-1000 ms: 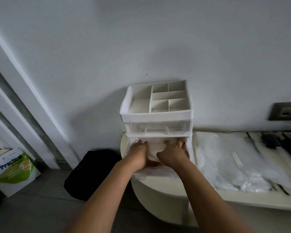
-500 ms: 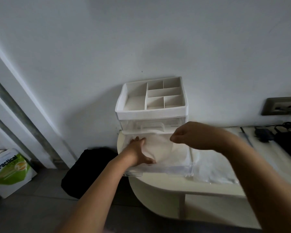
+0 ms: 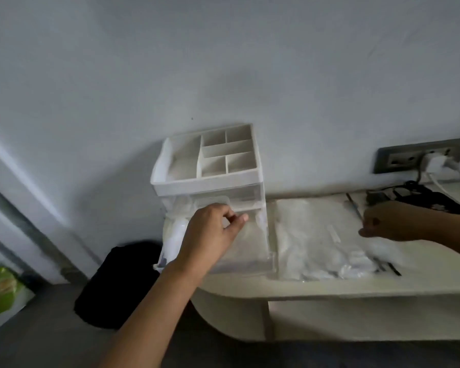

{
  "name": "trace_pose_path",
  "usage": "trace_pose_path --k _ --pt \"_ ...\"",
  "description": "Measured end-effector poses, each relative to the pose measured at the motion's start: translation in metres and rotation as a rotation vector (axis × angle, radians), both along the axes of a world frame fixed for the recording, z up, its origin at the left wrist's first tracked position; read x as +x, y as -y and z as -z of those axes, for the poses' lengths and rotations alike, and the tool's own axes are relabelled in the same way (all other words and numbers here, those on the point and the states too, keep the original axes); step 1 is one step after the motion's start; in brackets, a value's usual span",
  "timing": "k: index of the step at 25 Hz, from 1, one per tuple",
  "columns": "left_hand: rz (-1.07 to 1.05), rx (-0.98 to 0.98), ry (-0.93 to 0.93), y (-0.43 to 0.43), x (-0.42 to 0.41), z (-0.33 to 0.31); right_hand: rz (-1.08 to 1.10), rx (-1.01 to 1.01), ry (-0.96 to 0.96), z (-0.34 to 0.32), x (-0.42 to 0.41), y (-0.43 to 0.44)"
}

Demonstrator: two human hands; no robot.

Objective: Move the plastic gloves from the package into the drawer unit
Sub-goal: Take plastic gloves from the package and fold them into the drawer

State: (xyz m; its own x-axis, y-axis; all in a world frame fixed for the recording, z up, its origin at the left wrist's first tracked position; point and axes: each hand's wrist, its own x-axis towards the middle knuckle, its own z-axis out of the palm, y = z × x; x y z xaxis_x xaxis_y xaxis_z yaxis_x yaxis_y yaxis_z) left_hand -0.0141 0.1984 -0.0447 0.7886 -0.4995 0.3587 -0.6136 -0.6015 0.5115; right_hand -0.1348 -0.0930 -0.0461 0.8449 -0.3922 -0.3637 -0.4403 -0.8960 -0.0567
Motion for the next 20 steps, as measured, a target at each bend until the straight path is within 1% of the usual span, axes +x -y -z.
trace_pose_path --k 2,3,6,7,9,12,14,16,17,18,20 --pt "0.141 -0.035 0.016 0.021 -0.013 0.000 0.055 0.000 -0.105 0.021 -0.011 0.026" --pt "0.203 -0.036 0.028 0.030 -0.020 0.000 0.100 0.049 -0.121 0.031 -0.013 0.037" --pt "0.334 -0.039 0.030 0.068 -0.040 0.010 0.296 0.279 -0.031 0.046 -0.020 0.061" --pt "0.362 -0.033 0.012 0.083 -0.046 0.016 0.315 0.325 -0.007 0.048 -0.021 0.067" --pt "0.400 -0.015 -0.033 0.111 -0.054 0.031 0.284 0.393 0.021 0.050 -0.023 0.071" --pt "0.399 0.070 -0.130 0.144 -0.060 0.058 0.290 0.518 0.095 0.053 -0.025 0.072" --pt "0.366 0.207 -0.177 0.160 -0.059 0.078 0.348 0.589 0.157 0.057 -0.025 0.074" --pt "0.320 0.393 -0.210 0.167 -0.056 0.101 0.409 0.625 0.185 0.062 -0.023 0.074" --pt "0.297 0.466 -0.210 0.168 -0.056 0.111 0.423 0.624 0.183 0.063 -0.022 0.073" --pt "0.273 0.497 -0.178 0.167 -0.057 0.121 0.424 0.606 0.173 0.063 -0.021 0.072" --pt "0.240 0.437 -0.073 0.166 -0.060 0.138 0.388 0.553 0.144 0.065 -0.021 0.072"
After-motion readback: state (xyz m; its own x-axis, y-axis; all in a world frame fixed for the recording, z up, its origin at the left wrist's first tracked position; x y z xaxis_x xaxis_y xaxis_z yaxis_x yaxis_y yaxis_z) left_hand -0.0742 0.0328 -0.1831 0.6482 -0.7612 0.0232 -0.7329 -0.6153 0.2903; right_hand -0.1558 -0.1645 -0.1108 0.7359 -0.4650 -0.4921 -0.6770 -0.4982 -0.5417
